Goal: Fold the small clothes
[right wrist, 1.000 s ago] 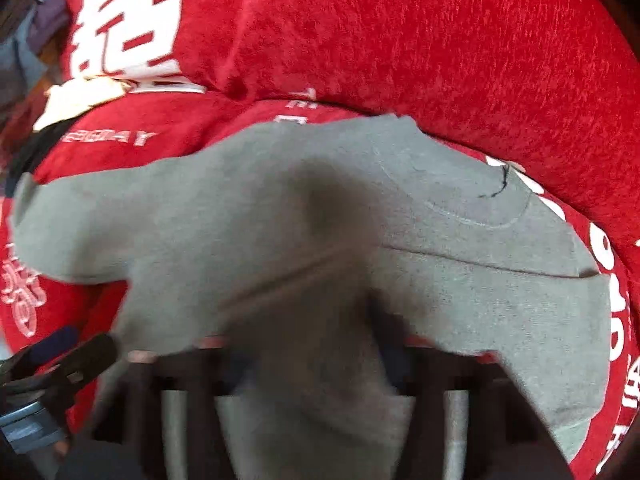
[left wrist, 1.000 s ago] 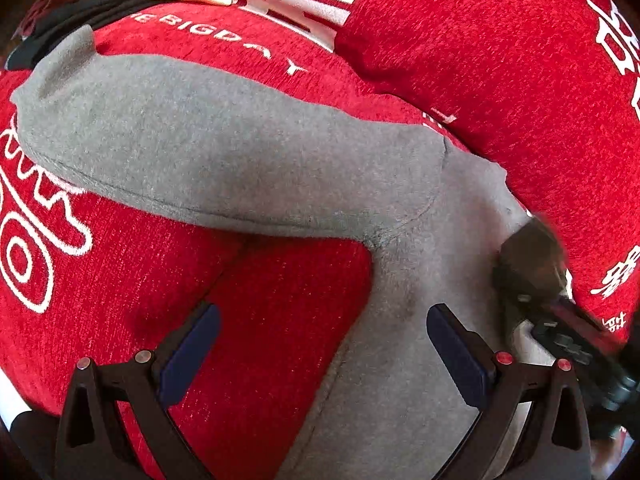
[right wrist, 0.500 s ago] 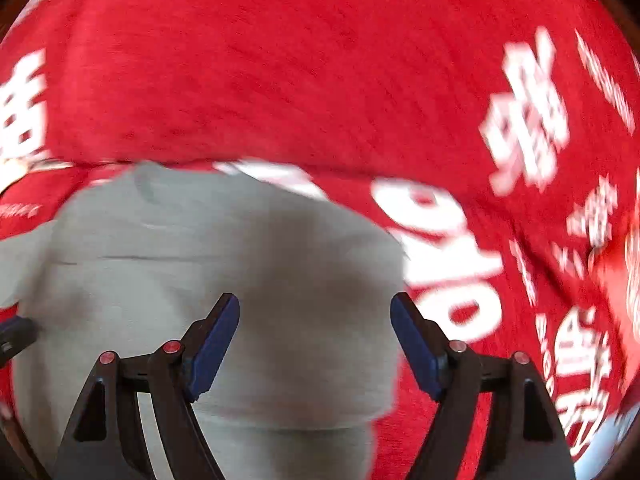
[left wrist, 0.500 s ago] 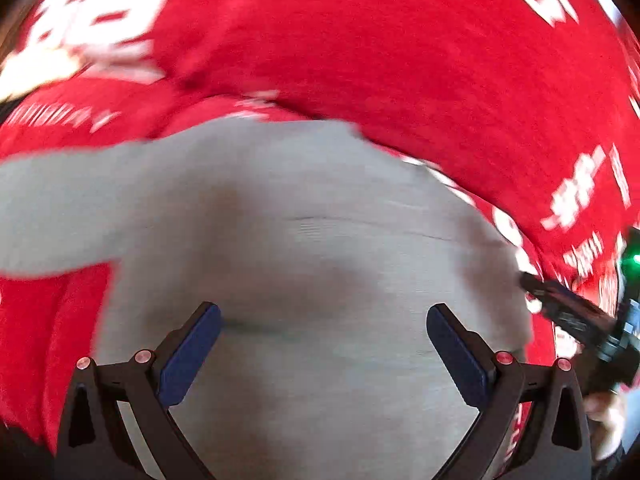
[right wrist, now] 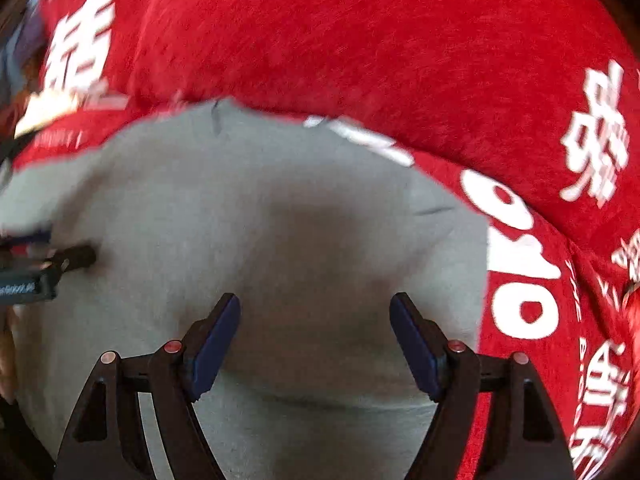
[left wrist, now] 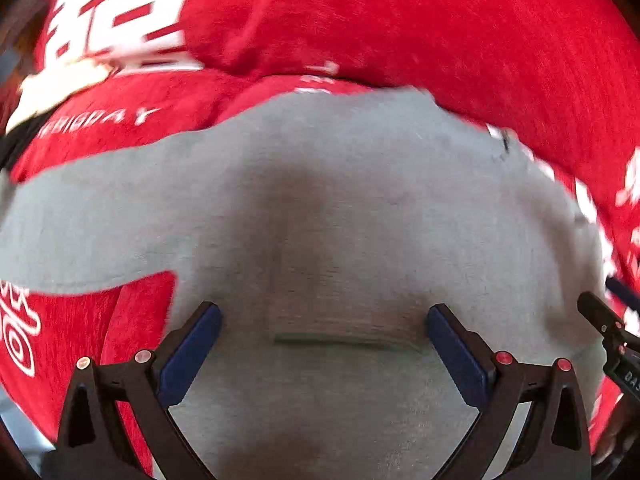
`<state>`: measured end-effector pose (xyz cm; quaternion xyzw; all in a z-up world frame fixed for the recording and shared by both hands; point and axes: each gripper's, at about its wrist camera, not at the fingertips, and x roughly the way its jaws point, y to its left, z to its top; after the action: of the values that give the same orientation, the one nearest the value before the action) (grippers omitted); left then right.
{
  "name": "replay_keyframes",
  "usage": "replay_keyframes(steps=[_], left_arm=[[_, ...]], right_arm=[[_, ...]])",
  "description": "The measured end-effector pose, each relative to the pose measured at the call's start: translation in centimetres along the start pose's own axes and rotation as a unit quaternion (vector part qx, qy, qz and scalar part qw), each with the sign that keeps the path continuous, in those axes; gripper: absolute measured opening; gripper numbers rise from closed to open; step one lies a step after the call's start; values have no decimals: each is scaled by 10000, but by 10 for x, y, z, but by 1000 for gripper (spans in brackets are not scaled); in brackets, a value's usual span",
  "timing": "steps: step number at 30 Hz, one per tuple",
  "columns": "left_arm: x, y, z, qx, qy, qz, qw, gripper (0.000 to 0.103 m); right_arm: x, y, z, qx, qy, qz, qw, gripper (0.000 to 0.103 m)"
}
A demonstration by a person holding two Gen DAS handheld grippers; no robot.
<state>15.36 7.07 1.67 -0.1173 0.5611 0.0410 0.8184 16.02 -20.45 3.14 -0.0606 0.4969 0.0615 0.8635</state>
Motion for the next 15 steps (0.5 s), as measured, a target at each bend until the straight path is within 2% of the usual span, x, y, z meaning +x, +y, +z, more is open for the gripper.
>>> replay_keyframes(steps=[2,3,5,6,7,8,10,12,15], left_arm=[[-2,-8,9,-142,-57,-119,9998,103],[-3,-15,13,-112,-42,-177,9998,103],[0,-39,20,69,67,-387,9992,103],[6,-51,21,187,239,-486,9984,103],[12,-57,21,269,359,-454,9980,103],[16,-66,18,516,295,-51,9982,103],[19,-70,7,1048,151,353,9938,103],[11,-63,-1,1196,-41,359,9922,103],[1,-38,-8,1138,-92,369,9928,103]], right_arm=[[8,-10,6,364,152,-12,9992,80],[19,-12,10,553,379,8,9977,80],[37,-11,15,628,671,25,9958,80],[46,-4,14,535,829,-106,9951,82],[46,2,14,422,687,-277,9964,84],[45,7,14,352,627,-402,9966,84],[41,8,10,430,665,-393,9961,84],[34,5,0,538,703,-264,9957,84],[23,5,-16,404,620,-255,9969,84]])
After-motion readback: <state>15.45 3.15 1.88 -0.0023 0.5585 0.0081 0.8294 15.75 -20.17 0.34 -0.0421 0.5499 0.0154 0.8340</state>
